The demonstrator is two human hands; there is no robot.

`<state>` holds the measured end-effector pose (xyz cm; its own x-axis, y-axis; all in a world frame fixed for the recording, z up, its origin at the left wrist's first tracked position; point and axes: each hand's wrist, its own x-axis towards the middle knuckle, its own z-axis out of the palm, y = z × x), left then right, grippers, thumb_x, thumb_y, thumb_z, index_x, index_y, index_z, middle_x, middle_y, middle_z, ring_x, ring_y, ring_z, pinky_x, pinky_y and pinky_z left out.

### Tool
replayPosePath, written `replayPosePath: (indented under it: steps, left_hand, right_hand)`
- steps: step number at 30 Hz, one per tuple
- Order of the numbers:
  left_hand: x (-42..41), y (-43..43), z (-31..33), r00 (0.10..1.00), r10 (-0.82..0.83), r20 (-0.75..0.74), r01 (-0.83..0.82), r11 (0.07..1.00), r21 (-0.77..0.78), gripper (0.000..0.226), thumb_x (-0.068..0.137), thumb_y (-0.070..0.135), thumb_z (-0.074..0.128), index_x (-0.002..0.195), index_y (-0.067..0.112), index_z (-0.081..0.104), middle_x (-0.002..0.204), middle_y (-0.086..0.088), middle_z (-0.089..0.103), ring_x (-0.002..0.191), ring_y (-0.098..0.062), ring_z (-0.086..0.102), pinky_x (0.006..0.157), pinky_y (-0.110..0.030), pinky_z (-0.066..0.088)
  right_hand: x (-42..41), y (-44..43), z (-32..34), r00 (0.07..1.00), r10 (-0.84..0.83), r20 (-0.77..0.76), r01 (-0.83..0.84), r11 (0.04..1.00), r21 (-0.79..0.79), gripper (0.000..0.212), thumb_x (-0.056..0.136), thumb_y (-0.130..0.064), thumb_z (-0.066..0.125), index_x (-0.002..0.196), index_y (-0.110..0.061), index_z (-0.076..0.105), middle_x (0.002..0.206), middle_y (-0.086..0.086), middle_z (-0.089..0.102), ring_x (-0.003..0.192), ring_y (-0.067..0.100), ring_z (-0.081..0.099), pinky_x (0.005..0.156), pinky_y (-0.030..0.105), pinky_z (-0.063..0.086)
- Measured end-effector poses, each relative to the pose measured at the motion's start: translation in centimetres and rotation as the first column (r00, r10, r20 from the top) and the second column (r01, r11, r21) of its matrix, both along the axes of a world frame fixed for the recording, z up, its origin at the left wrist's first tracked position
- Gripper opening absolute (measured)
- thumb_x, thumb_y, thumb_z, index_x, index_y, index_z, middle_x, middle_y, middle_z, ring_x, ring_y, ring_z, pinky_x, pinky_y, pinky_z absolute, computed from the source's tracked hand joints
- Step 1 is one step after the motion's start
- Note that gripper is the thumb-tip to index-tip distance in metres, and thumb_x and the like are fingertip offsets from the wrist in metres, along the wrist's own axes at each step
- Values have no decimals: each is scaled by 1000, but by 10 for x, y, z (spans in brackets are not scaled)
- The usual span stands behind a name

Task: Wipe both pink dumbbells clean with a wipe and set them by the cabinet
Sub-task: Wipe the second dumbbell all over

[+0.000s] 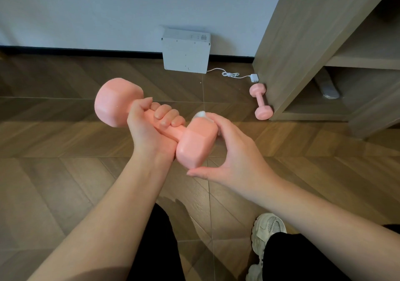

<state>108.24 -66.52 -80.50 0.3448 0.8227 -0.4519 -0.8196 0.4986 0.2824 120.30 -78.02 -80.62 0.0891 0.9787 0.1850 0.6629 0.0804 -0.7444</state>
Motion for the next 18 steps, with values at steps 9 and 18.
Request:
replayPosePath:
  steps: [9,18]
  left_hand:
    - [5,-1,-1,997,-47,66,42,996,78,36,85,18,41,51,19,30,45,7,26,37,-10,23,42,-22,27]
    - [13,-1,8,996,-69,-52,68,997,-34,35,92,34,60,69,13,46,51,1,46,43,-14,47,52,-24,47]
  right_hand:
    - [-2,1,-2,978,101,181,-147,953,265,79,69,-22,85,136,-9,45,143,5,44,137,18,37,110,38,35]
    - [2,4,2,983,25,180,-72,962,264,86,64,-16,83,137,-14,37,138,0,43,127,16,43,103,28,39]
